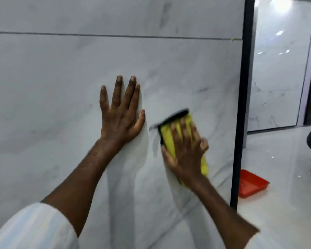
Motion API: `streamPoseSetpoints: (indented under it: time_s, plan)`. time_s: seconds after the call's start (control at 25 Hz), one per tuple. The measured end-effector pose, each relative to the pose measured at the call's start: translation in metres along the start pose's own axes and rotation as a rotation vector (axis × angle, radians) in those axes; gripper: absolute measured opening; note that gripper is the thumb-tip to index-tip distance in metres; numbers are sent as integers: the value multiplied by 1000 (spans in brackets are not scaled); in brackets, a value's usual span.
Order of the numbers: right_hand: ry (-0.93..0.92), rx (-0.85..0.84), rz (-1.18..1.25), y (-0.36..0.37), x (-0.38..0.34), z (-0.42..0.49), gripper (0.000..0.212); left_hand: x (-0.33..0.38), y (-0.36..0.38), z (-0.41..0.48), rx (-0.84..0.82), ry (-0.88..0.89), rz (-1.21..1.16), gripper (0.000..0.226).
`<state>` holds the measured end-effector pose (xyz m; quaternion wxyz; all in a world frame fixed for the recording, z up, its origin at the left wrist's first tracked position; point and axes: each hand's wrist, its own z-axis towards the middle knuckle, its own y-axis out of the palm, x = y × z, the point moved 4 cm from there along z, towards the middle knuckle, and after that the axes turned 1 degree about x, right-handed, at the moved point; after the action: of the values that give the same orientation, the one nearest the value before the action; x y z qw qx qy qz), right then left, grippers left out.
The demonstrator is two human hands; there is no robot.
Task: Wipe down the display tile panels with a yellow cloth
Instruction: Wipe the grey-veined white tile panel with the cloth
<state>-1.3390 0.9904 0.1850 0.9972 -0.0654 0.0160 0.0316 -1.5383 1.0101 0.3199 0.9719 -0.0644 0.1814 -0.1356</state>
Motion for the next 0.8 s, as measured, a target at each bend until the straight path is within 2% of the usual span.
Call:
streamPoseSetpoints:
  time_s: [0.08,0.16,0.32,0.4,0.48,0.64,0.8]
  plan:
    - [-74,-104,70,7,-21,-96,80,4,3,-17,16,16,-69,67]
    - [-88,-102,138,9,-26,-133,82,12,6,-65,3,32,-126,69]
    - [-56,-25,107,-4,-34,-36,76,27,16,-195,-113,-2,-135,75]
    - [25,44,102,-6,-38,12,69,37,23,-229,-136,-34,-133,75]
    - [47,108,94,-2,-40,14,67,49,30,-248,-136,-69,-153,75]
    - [-34,89,51,12,-36,-74,69,73,38,-287,-159,-118,-171,82]
    - [-4,-12,104,33,-30,-208,73,78,47,-298,-133,-161,-135,77]
